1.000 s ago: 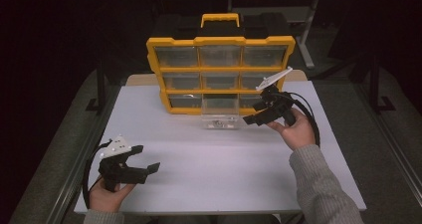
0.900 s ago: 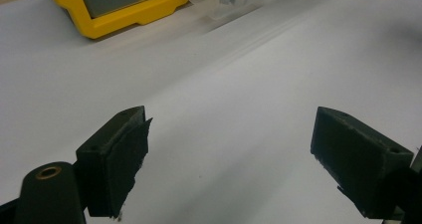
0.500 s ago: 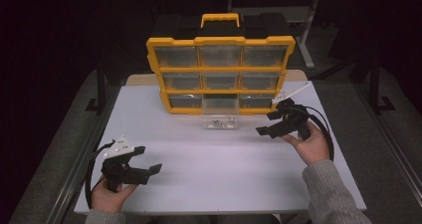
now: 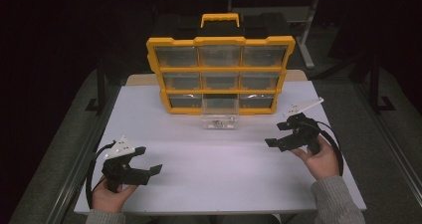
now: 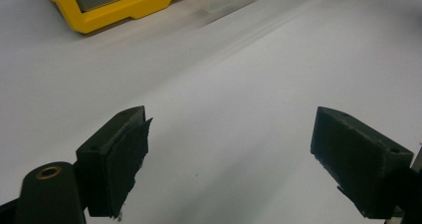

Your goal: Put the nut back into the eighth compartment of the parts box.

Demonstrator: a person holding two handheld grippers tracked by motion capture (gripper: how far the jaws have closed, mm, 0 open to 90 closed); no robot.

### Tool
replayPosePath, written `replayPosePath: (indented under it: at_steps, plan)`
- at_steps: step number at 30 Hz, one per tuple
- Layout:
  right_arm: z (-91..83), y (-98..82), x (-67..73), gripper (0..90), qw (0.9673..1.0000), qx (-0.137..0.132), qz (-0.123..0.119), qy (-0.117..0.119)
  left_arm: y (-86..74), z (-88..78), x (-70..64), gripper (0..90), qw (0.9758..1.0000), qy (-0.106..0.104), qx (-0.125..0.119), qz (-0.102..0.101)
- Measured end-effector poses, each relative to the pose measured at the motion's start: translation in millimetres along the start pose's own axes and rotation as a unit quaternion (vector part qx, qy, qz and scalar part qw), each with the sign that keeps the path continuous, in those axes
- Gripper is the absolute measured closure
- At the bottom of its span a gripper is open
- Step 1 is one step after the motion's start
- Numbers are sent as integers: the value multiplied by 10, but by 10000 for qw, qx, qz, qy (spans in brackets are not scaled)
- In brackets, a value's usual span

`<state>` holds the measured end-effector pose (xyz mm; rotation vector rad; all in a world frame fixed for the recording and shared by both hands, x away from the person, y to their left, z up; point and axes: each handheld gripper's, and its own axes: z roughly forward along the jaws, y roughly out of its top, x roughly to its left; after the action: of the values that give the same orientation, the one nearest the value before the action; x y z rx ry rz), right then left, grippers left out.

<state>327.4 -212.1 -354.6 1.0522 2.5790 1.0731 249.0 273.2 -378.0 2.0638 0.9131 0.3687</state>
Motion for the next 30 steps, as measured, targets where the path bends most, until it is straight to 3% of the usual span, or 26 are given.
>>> replayPosePath:
  at_steps: [9, 20, 30]
  plan:
    - [-18, -263, 3, 205, 9998, -61, 186, 10, -34, 30, 8, 147, 10000, -12, 60, -5]
    - [-89, -535, 89, 182, 9996, -152, 210, -104, -84, 62, 9, 151, 9998, -18, 160, 137]
    - [-101, -782, 88, 179, 9992, -230, 283, -177, -149, 118, 42, 151, 9995, -90, 279, 101]
